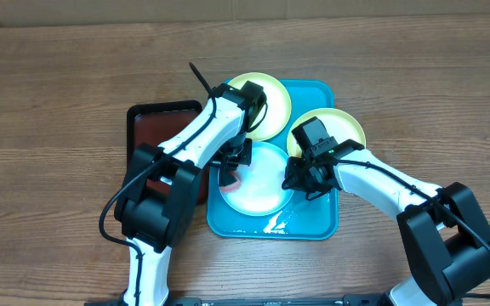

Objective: Clean dirty plates on tray and stack at the side
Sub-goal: 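Scrub the white plate with the sponge while right gripper holds rim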

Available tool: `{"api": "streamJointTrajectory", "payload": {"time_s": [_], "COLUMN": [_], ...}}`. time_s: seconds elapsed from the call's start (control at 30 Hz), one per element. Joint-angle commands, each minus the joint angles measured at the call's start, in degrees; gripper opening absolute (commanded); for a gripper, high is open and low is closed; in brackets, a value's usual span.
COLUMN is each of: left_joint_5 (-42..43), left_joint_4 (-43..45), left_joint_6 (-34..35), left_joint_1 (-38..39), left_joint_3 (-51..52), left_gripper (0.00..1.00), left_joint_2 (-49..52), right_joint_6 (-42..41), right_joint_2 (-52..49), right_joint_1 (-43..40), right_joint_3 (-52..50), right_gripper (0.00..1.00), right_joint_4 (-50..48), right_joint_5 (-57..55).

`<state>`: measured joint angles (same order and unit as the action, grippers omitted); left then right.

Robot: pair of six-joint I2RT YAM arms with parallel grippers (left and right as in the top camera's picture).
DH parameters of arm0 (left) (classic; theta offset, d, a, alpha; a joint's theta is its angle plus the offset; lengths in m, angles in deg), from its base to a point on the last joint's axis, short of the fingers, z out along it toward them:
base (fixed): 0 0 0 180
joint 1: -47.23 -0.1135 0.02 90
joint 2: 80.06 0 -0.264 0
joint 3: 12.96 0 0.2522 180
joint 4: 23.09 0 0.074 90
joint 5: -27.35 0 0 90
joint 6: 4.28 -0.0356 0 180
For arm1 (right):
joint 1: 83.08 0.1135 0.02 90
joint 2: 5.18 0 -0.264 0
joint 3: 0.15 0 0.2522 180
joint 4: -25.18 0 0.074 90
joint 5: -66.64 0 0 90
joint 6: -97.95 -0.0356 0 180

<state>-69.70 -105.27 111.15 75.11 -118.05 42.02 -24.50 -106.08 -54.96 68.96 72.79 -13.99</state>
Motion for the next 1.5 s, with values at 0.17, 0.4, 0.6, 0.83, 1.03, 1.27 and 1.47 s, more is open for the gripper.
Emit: {"api": "streamJointTrajectory", "payload": {"time_s": [0.17,0.4,0.6,0.83,1.03,1.27,1.47], "left_joint_5": [20.26,34.40,28.59,15.39,10.93,1.75,-14.56], "left_joint_4": [11.32,15.96,9.07,1.95,2.03,1.14,0.20], "left_joint_6": [-0.66,-0.66,-0.52,3.56,5.49,8.48,8.41], "left_joint_1": [0.46,4.44,4.83,1.73,-0.52,-2.45,-3.21], "left_joint_3": [0.13,0.96,0.98,0.96,0.96,0.68,0.83], "left_gripper": [0.04,0.04,0.04,0.04,0.04,0.04,0.04], "left_joint_2": [0.81,2.34,2.34,2.32,2.32,2.32,2.29], "right_joint_6": [-0.17,-0.22,-0.22,-0.42,-0.42,-0.37,-0.37], "right_joint_2": [-1.99,-1.99,-1.99,-1.99,-1.99,-1.99,-1.99], "right_joint_1": [-0.87,-0.87,-0.87,-0.87,-0.87,-0.87,-0.87], "right_joint_3": [-0.90,-0.90,-0.90,-0.90,-0.90,-0.90,-0.90], "right_gripper": [0.04,0.04,0.04,0.04,0.04,0.04,0.04], "right_joint_4": [0.76,1.03,1.16,1.22,1.66,1.90,1.88], "right_joint_5": [-4.83,-4.83,-4.83,-4.81,-4.83,-5.31,-5.77]}}
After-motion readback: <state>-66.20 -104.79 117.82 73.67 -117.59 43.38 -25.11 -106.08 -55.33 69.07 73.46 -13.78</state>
